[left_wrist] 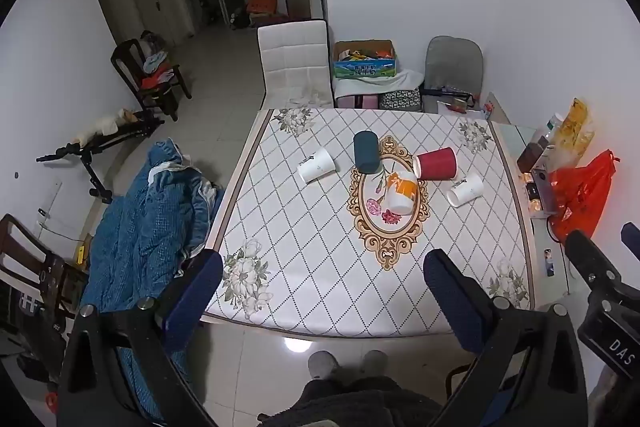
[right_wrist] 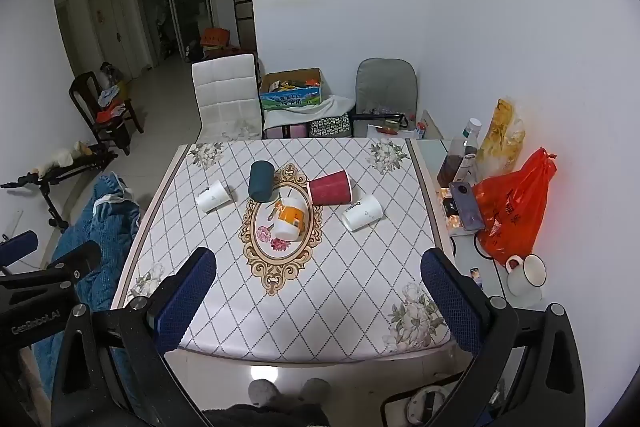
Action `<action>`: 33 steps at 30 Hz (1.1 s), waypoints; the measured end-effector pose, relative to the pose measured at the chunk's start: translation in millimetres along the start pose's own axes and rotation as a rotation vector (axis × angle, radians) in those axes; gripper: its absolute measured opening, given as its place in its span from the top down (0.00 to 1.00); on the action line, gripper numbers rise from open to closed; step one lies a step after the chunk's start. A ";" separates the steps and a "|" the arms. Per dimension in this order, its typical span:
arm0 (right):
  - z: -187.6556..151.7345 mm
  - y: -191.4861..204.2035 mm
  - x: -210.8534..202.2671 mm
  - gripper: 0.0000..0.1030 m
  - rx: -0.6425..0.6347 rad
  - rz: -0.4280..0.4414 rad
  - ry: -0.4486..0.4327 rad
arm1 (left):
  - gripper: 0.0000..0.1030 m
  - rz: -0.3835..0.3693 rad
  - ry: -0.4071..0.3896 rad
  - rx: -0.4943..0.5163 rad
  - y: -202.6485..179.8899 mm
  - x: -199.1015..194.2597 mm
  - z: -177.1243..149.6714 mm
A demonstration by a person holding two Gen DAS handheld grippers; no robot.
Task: Flip cup upside down
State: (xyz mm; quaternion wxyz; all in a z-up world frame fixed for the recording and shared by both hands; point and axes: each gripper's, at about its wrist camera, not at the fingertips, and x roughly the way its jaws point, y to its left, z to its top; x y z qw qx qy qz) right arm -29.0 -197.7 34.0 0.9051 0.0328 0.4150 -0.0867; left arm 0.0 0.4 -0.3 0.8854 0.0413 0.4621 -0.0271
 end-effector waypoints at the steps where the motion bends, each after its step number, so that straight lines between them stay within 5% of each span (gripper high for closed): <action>1: 0.2 1.5 0.1 0.00 -0.014 -0.015 0.001 | 0.00 0.000 0.000 0.000 0.1 -0.1 -0.1; 33: 7.5 -5.3 2.0 0.00 0.004 -0.005 0.002 | 0.00 -0.007 -0.015 0.005 -8.7 -11.6 14.2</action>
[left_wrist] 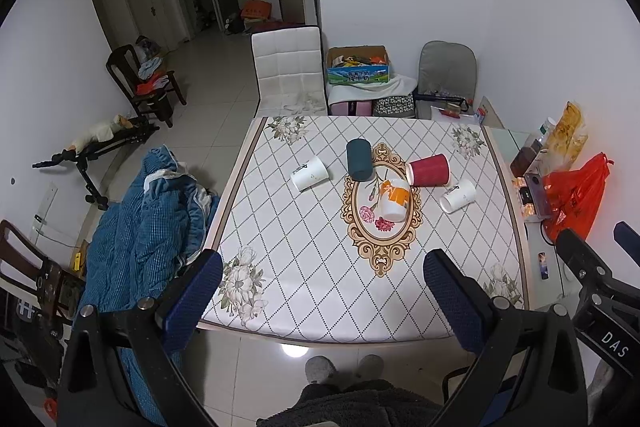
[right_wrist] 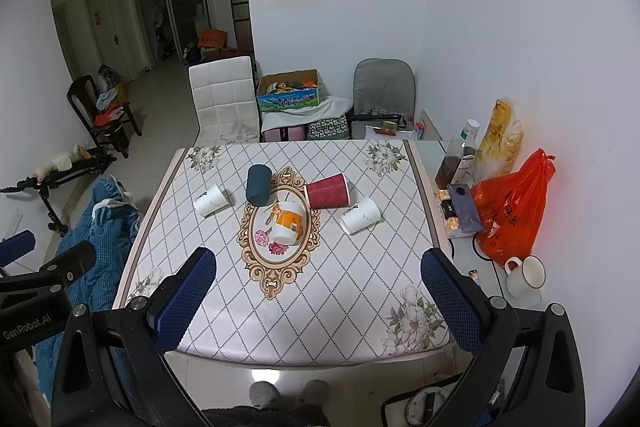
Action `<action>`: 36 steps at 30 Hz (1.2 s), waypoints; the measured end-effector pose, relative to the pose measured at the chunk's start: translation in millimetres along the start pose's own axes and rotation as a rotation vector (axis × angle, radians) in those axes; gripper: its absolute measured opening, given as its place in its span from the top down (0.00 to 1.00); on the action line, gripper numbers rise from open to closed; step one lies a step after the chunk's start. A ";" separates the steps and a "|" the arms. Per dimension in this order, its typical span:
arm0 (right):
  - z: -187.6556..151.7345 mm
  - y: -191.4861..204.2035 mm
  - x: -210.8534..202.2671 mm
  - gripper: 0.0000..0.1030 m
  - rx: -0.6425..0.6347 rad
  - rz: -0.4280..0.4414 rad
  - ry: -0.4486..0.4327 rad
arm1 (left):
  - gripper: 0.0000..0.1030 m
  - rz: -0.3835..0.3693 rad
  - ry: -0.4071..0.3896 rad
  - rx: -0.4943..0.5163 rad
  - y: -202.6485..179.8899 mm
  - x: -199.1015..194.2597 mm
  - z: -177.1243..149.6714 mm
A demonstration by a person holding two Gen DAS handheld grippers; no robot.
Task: Flip cup upside down
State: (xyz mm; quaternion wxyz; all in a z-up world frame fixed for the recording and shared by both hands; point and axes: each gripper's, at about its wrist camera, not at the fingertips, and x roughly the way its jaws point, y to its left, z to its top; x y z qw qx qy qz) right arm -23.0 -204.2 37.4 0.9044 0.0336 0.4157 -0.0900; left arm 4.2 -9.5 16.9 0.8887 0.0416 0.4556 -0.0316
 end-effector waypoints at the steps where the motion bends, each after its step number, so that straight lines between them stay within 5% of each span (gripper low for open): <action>1: -0.8 0.2 -0.1 0.00 0.000 0.000 0.000 | 0.00 0.001 -0.001 0.000 -0.3 0.3 -0.3; 36: -0.4 0.4 -4.3 0.00 0.007 0.009 -0.008 | 0.00 0.003 -0.009 0.006 -2.2 -2.9 6.4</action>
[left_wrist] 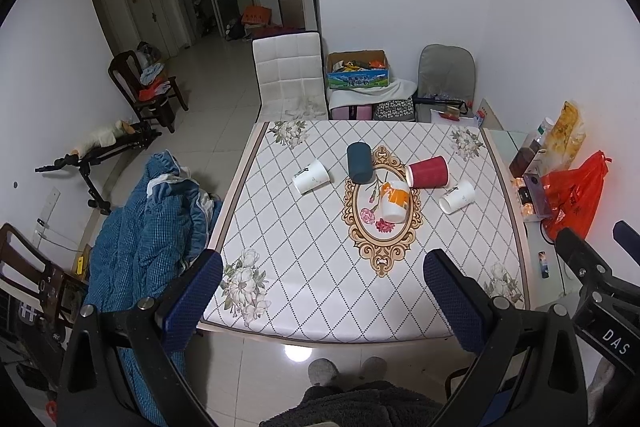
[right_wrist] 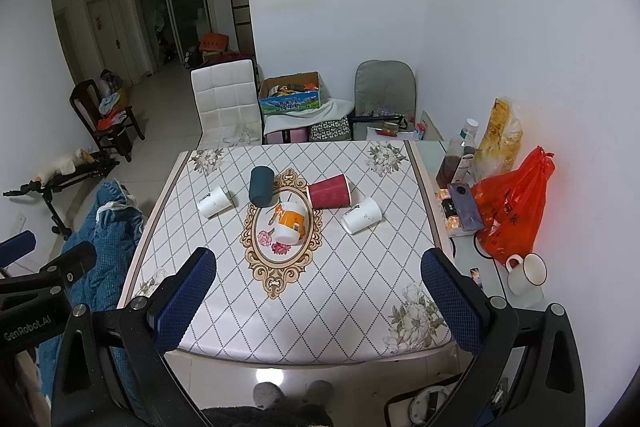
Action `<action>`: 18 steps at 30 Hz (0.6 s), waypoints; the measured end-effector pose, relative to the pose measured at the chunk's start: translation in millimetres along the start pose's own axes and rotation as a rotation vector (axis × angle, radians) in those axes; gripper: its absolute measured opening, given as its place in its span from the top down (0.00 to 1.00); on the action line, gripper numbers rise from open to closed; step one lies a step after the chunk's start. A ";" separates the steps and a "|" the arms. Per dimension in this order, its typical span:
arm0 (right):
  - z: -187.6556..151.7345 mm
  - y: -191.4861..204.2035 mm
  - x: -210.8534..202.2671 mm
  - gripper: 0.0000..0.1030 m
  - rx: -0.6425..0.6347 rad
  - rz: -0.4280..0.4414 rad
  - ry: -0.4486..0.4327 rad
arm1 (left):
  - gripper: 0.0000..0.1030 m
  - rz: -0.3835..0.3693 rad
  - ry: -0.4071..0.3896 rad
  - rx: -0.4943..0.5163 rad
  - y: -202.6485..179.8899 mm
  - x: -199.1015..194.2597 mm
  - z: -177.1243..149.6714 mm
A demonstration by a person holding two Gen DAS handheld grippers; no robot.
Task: Flip cup upside down
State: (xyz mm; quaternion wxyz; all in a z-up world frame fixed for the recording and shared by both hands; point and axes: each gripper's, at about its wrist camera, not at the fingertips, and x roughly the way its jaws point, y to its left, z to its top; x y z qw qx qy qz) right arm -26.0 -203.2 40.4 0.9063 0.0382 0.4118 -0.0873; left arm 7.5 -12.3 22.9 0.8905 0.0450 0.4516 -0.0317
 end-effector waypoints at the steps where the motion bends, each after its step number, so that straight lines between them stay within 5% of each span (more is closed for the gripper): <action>1: -0.4 -0.6 0.0 0.00 0.000 0.001 0.000 | 0.00 0.000 0.001 0.000 -0.4 -0.2 -0.1; 18: 0.6 -4.5 -4.8 0.00 0.007 0.021 -0.003 | 0.00 0.000 -0.001 0.000 -11.1 -10.8 0.7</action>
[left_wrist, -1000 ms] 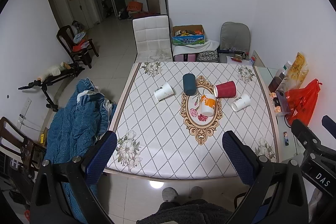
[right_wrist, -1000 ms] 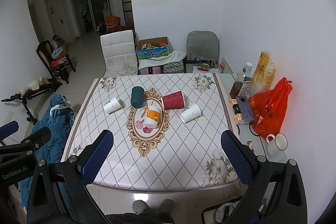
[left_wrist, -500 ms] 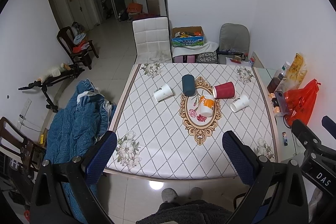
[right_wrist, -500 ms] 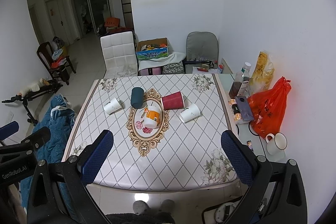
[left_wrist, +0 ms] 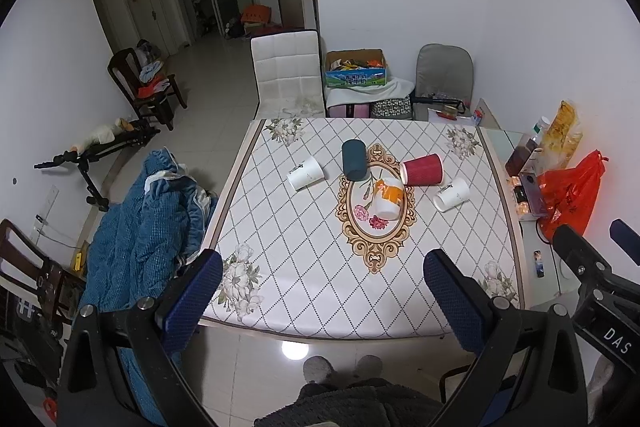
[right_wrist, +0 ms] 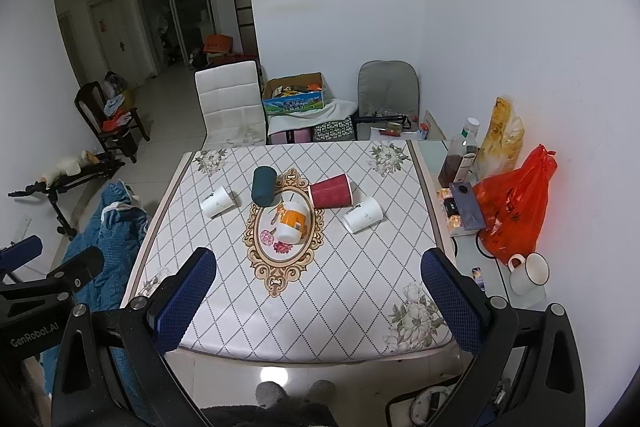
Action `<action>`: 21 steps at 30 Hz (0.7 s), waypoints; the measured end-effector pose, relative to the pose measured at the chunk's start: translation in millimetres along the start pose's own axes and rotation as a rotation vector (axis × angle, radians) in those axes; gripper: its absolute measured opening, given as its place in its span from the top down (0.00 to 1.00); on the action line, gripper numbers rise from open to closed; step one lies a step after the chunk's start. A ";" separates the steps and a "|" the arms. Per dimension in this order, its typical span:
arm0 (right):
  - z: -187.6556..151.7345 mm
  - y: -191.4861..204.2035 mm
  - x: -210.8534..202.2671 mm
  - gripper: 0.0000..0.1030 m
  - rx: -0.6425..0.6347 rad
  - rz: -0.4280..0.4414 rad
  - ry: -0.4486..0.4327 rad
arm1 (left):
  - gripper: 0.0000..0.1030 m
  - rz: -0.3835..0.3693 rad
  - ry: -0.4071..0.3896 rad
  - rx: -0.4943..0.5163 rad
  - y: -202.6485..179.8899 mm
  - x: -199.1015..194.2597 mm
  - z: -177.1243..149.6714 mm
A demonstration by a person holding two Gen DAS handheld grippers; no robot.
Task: Flip cup upside down
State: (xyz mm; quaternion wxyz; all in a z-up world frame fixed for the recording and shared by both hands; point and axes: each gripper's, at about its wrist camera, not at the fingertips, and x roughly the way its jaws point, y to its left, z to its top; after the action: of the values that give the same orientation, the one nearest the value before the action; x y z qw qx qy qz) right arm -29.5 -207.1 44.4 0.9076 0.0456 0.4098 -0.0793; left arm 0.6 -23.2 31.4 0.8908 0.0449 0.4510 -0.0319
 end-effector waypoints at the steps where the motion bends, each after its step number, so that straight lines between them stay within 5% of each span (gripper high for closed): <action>1: 0.2 -0.9 -0.3 0.00 0.001 0.002 0.000 | 0.00 0.001 0.000 -0.001 -0.1 0.0 -0.6; 11: -3.8 -19.3 28.5 0.00 -0.007 0.022 0.039 | 0.00 0.028 0.041 -0.032 -18.7 26.2 -10.2; 21: -22.7 -33.0 110.7 0.00 -0.013 0.016 0.180 | 0.00 0.062 0.156 -0.032 -32.8 93.0 -16.0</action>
State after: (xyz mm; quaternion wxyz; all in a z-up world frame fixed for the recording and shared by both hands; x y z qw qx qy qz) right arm 19.9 -248.0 -54.4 0.8680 0.0499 0.4898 -0.0649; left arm 39.6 -55.5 -54.7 0.8541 0.0468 0.5180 0.0065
